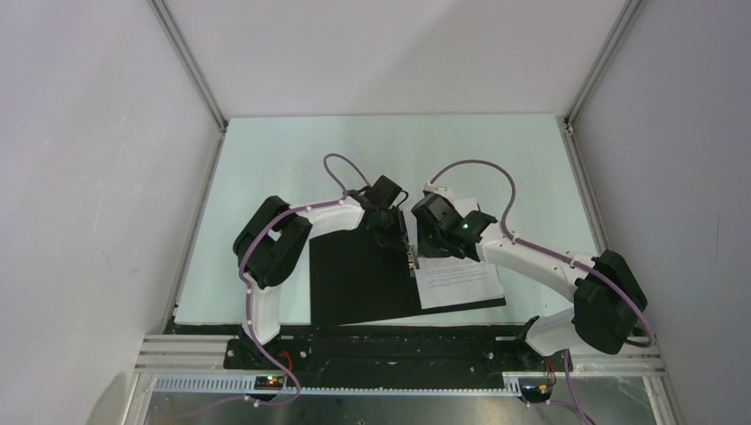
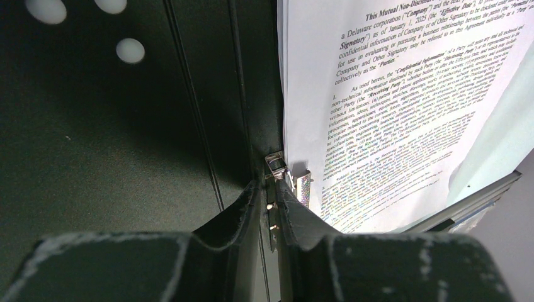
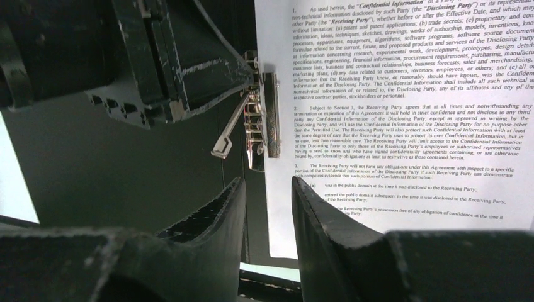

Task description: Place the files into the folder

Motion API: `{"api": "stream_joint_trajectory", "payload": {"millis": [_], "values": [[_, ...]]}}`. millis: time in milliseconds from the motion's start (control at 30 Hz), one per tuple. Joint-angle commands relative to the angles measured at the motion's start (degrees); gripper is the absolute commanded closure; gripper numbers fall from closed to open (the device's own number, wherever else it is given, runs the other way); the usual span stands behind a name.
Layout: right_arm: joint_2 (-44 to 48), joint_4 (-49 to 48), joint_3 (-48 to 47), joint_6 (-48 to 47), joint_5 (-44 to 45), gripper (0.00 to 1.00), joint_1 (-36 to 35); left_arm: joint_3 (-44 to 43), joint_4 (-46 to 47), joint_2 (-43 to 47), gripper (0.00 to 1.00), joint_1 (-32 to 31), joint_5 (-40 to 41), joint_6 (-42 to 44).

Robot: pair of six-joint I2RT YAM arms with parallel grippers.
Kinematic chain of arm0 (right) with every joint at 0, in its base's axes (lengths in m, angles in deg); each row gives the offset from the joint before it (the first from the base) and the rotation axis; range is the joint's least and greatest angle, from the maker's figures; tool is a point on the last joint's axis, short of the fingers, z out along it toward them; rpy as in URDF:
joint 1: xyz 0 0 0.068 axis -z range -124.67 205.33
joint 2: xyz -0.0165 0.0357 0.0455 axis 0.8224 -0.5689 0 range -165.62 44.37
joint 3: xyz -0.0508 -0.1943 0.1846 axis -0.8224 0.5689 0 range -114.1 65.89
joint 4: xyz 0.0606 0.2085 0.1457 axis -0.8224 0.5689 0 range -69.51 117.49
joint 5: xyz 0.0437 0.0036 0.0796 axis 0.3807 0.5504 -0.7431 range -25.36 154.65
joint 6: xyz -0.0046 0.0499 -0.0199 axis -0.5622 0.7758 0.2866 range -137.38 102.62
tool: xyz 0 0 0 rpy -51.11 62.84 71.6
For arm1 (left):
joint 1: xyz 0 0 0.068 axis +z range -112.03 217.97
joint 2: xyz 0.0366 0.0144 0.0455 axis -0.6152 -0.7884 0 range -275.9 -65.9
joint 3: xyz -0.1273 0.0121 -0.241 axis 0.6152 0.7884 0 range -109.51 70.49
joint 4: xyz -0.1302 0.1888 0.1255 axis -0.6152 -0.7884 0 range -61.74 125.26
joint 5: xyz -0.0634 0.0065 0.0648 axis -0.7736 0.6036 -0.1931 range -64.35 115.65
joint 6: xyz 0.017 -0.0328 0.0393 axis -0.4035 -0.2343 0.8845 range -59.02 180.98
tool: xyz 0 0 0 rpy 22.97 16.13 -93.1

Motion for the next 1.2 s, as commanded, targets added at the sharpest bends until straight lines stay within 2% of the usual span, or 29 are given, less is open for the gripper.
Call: {"api": "stream_joint_trajectory", "payload": {"millis": [0,300,767,1167], "values": [[0.13,-0.20,-3.22,3.75,-0.35,0.62,0.69,0.53,-1.74,0.94,0.80,-0.36,2.07,0.68],[-4.19,-1.86,-5.92,7.90,2.87,0.60,-1.83,0.68,-1.73,0.67,0.80,-0.40,1.99,0.58],[-8.49,-3.25,-6.25,10.20,3.55,0.63,-2.14,0.89,-1.70,0.58,0.80,-0.34,1.94,0.47],[-9.17,-1.49,-6.25,10.70,3.62,0.78,-2.44,1.05,-1.70,0.45,0.80,-0.24,1.84,0.39]]}}
